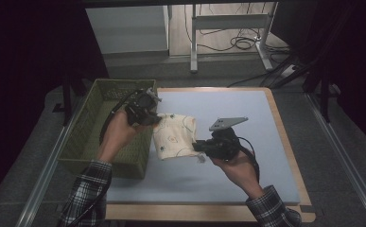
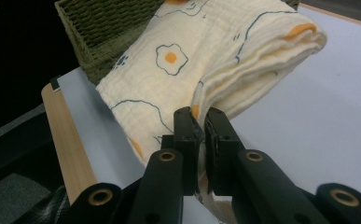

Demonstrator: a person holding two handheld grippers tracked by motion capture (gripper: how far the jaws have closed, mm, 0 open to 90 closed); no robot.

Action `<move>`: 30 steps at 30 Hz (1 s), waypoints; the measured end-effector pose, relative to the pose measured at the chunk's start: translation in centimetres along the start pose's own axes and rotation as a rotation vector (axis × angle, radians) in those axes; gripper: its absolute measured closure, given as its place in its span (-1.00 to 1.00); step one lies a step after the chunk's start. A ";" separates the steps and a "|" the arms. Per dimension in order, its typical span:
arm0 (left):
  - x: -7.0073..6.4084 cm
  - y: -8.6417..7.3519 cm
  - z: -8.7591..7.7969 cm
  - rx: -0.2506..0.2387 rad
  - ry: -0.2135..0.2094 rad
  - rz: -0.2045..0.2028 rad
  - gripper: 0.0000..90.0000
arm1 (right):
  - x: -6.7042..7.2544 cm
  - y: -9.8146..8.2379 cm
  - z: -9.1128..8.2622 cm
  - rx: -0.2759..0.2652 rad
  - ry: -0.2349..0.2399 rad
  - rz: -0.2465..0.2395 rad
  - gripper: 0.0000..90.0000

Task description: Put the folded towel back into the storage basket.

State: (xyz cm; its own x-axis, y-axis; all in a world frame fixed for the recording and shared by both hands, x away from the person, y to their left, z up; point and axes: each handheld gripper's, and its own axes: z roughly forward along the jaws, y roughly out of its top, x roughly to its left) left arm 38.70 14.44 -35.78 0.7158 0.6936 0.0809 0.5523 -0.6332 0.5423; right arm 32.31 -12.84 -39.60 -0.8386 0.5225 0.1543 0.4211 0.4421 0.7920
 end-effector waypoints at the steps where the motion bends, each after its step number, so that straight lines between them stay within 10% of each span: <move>1: 0.4 -0.3 -0.4 0.005 0.008 -0.003 0.80 | 0.2 0.5 0.3 0.000 0.005 -0.007 0.87; 30: 5.7 -5.4 -4.7 0.026 0.137 -0.115 0.80 | 4.7 5.9 6.8 -0.018 0.088 -0.051 0.87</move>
State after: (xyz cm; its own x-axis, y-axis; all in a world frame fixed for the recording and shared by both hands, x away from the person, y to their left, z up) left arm 37.76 23.43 -34.28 0.5833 0.8011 0.1342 0.6392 -0.5547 0.5326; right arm 33.23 -2.85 -38.25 -0.8861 0.4333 0.1646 0.3720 0.4528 0.8103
